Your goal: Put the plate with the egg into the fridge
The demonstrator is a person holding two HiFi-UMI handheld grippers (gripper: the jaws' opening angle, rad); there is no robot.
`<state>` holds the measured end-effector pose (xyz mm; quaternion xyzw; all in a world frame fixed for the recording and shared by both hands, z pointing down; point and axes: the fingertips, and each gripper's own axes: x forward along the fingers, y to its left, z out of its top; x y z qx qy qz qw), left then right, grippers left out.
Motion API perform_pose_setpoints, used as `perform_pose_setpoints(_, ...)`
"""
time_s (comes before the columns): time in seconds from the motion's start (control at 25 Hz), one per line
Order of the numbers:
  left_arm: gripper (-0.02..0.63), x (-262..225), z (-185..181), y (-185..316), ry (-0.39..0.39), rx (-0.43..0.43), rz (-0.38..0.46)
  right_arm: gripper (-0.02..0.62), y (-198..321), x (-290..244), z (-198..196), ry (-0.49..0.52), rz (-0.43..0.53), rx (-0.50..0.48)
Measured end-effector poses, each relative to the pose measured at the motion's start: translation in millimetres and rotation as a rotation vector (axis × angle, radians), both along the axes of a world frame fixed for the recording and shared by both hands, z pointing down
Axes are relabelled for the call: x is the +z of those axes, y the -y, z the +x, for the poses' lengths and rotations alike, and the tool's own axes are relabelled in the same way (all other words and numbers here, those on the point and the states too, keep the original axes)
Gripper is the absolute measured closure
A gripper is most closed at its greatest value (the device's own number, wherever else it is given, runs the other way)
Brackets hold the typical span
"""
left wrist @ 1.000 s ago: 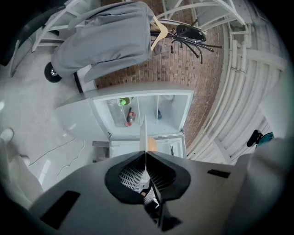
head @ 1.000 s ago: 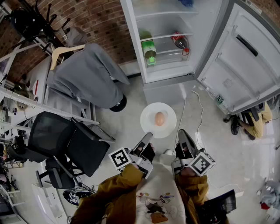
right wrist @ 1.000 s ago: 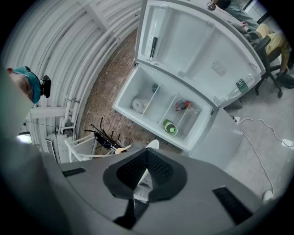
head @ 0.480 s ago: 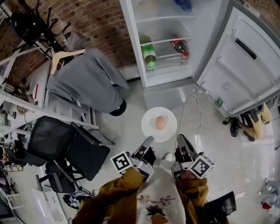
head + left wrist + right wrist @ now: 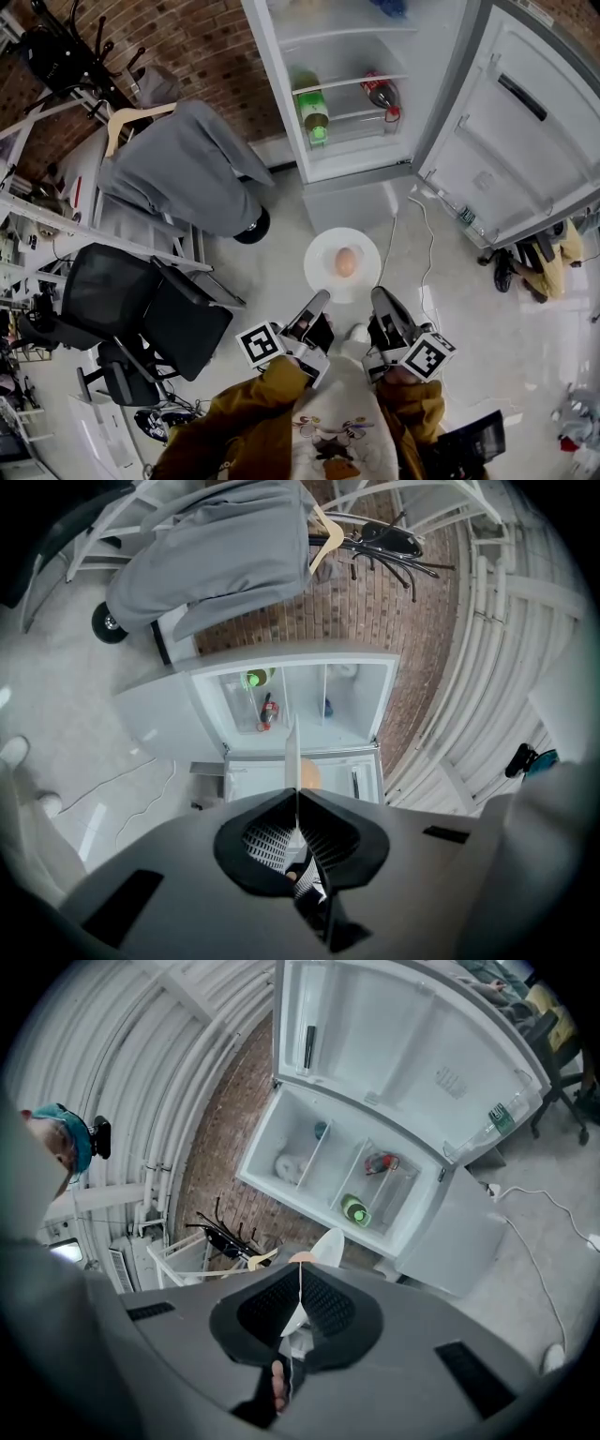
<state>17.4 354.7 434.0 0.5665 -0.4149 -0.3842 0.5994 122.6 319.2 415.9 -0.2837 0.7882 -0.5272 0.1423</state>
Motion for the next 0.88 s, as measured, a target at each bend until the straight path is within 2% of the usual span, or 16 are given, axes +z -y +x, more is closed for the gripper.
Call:
perform_pose_setpoints(0.2, 0.595, -1, 14, 13, 0.017, -0.021, -0.003, 0.588, 17, 0, 28, 0.043, 0.003, 0.003)
perform_pose_setpoints(0.44, 0.595, 3, 49, 30, 0.04, -0.032, 0.017, 0.588, 31, 11, 62, 0.006, 0.028, -0.033)
perform_pose_setpoints(0.6, 0.595, 11, 66, 34, 0.031, -0.045, -0.008, 0.587, 43, 24, 80, -0.022, 0.004, -0.016)
perform_pose_setpoints(0.76, 0.595, 9, 70, 46, 0.045, -0.055, -0.005, 0.517, 56, 29, 91, -0.03, -0.033, 0.011)
perform_pose_setpoints(0.88, 0.595, 8, 73, 60, 0.038, -0.055, 0.01, 0.512, 68, 30, 91, -0.014, -0.041, 0.0)
